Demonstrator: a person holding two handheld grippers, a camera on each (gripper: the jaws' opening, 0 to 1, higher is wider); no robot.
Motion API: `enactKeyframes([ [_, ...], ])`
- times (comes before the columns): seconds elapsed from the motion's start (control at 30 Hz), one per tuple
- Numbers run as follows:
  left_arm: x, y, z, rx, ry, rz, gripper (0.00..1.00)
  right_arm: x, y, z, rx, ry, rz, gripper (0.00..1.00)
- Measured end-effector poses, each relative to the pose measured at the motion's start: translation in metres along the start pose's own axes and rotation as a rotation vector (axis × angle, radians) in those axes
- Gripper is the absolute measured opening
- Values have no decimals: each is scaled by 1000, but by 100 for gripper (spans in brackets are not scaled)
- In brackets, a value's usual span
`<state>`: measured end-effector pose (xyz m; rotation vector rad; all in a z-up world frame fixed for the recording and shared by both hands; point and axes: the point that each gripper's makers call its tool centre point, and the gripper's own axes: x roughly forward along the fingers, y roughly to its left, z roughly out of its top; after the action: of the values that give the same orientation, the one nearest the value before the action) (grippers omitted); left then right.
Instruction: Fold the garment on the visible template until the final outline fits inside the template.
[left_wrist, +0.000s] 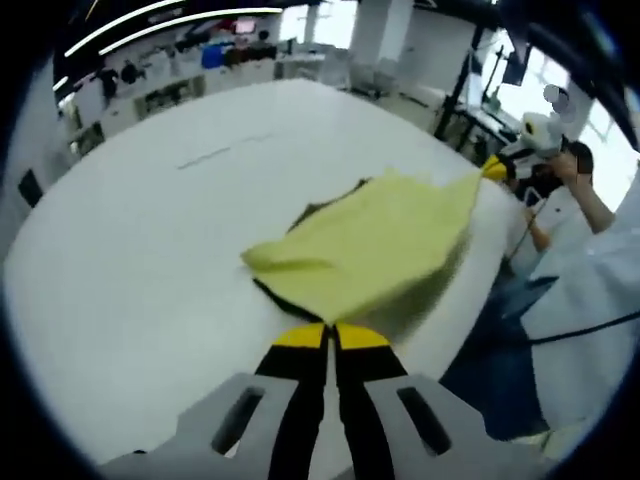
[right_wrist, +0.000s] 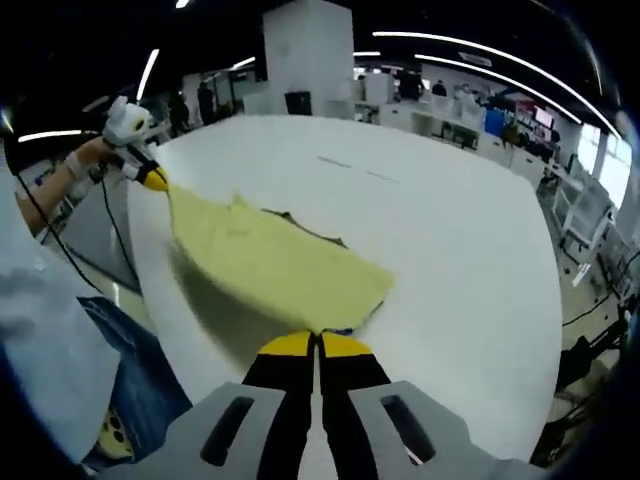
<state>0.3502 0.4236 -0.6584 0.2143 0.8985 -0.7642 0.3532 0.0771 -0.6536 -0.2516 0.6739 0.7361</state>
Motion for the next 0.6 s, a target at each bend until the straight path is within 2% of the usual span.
enactKeyframes([
  [0.1, 0, -8, -10, 23, 33, -38, 0, -4, 2, -3, -3, 6, -3, 2],
  [0.27, 4, -18, -31, 28, 85, -70, 0, -6, 11, -20, 12, 40, 17, 2],
  [0.5, 9, -26, -53, -2, 131, -79, 0, -5, 25, -42, 49, 79, 47, 2],
  [0.6, 12, -30, -64, -9, 168, -77, 0, -3, 28, -51, 72, 96, 54, 2],
])
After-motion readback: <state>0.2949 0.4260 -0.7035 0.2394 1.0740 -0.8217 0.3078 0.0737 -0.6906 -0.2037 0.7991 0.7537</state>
